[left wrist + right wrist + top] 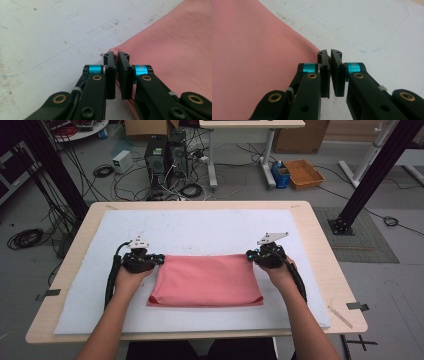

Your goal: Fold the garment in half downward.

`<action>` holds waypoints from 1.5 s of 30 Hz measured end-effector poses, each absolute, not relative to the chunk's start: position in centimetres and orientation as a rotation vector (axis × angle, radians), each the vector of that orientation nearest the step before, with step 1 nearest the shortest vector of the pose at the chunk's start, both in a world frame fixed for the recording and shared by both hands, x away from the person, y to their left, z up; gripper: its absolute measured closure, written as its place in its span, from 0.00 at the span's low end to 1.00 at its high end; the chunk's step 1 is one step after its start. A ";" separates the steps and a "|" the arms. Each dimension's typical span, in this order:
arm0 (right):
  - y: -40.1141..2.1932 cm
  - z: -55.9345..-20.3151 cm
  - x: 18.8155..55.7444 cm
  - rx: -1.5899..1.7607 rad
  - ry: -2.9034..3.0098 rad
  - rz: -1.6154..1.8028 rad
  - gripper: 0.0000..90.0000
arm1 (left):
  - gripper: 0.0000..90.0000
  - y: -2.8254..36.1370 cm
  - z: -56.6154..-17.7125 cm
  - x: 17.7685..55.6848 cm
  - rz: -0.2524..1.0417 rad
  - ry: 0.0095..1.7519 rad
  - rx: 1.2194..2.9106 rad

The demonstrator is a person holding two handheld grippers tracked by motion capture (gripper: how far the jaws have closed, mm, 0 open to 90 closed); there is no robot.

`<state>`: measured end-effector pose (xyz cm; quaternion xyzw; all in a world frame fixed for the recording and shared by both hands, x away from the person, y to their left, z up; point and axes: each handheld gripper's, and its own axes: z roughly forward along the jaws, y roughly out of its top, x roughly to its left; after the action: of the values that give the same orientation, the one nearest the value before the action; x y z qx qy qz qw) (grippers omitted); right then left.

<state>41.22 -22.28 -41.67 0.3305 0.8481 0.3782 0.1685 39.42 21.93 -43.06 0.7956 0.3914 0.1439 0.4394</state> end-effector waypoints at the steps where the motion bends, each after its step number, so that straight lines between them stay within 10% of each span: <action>1: -22.2 -41.7 41.3 0.939 2.416 1.071 0.96 | 0.94 22.0 -43.1 39.5 0.360 0.968 1.987; 6: -22.1 -41.9 41.1 0.946 2.402 1.062 0.92 | 0.89 22.2 -43.2 39.4 0.403 0.953 2.006; 12: -22.4 -41.5 40.4 1.003 2.309 1.130 0.56 | 0.54 22.9 -42.6 38.4 0.447 1.003 1.973; 19: -22.4 -41.2 39.4 1.032 2.265 1.217 0.33 | 0.38 23.3 -41.8 35.9 0.394 0.982 1.918; 45: -22.9 -41.8 37.0 1.040 2.252 1.350 0.24 | 0.21 22.4 -42.5 30.5 0.348 0.938 1.951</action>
<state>37.00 -22.89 -41.79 0.3636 0.7874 0.4721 0.1580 30.47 22.40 -42.49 0.7916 0.3804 0.1413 0.4568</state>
